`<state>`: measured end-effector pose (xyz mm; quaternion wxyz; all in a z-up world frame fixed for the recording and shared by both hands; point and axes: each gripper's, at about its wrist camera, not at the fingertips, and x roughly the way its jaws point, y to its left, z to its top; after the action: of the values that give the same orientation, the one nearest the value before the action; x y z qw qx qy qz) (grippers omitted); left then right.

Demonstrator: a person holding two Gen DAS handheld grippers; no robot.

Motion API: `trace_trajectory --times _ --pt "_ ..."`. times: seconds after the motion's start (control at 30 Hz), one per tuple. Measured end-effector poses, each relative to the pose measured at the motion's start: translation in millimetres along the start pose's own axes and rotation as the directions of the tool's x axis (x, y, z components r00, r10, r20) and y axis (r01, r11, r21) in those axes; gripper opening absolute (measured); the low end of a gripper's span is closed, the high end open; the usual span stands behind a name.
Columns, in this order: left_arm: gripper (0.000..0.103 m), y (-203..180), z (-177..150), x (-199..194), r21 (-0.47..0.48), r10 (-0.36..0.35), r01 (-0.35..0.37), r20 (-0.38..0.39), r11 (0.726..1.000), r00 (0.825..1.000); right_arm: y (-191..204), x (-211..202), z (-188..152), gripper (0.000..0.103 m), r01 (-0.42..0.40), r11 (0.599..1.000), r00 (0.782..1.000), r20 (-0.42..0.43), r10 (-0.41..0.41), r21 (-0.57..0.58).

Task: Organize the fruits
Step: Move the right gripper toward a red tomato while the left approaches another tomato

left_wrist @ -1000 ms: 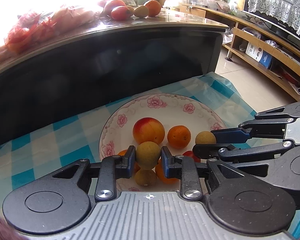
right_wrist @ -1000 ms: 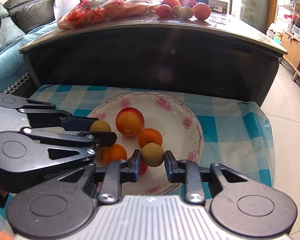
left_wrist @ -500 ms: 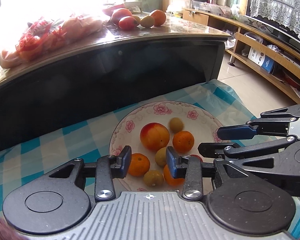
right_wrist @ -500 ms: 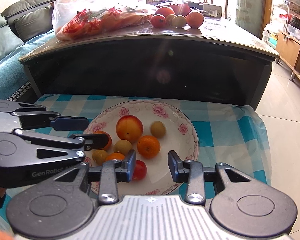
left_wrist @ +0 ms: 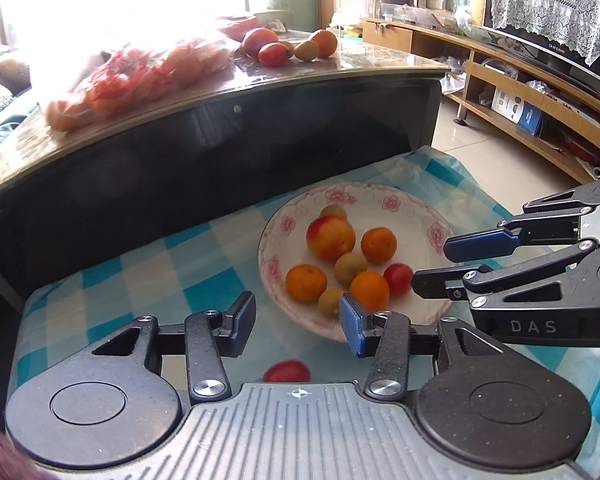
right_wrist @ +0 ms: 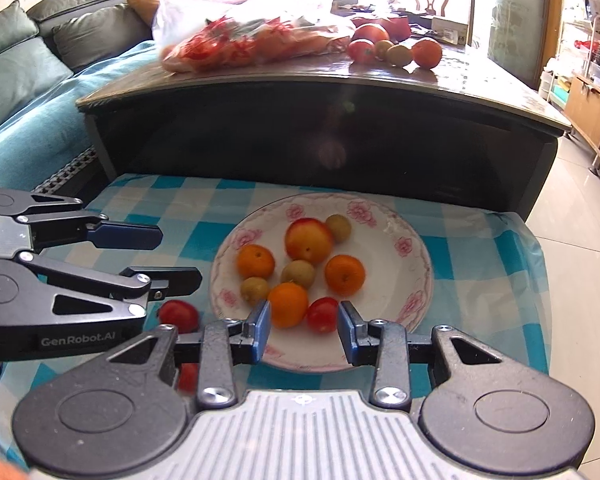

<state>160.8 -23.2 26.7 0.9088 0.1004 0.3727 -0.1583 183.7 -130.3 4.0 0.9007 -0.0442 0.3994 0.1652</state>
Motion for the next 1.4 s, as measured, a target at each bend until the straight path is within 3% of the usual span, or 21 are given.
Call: trace_trajectory --times 0.63,1.4 --pt "0.059 5.6 -59.8 -37.3 -0.018 -0.019 0.018 -0.062 1.000 0.998 55.4 -13.6 -49.6 0.043 -0.070 0.997 0.992 -0.104 0.068 -0.017" --pt "0.067 6.3 -81.9 -23.2 -0.028 -0.050 0.046 -0.154 0.999 0.987 57.0 11.4 -52.0 0.046 -0.085 0.996 0.987 -0.139 0.079 -0.036"
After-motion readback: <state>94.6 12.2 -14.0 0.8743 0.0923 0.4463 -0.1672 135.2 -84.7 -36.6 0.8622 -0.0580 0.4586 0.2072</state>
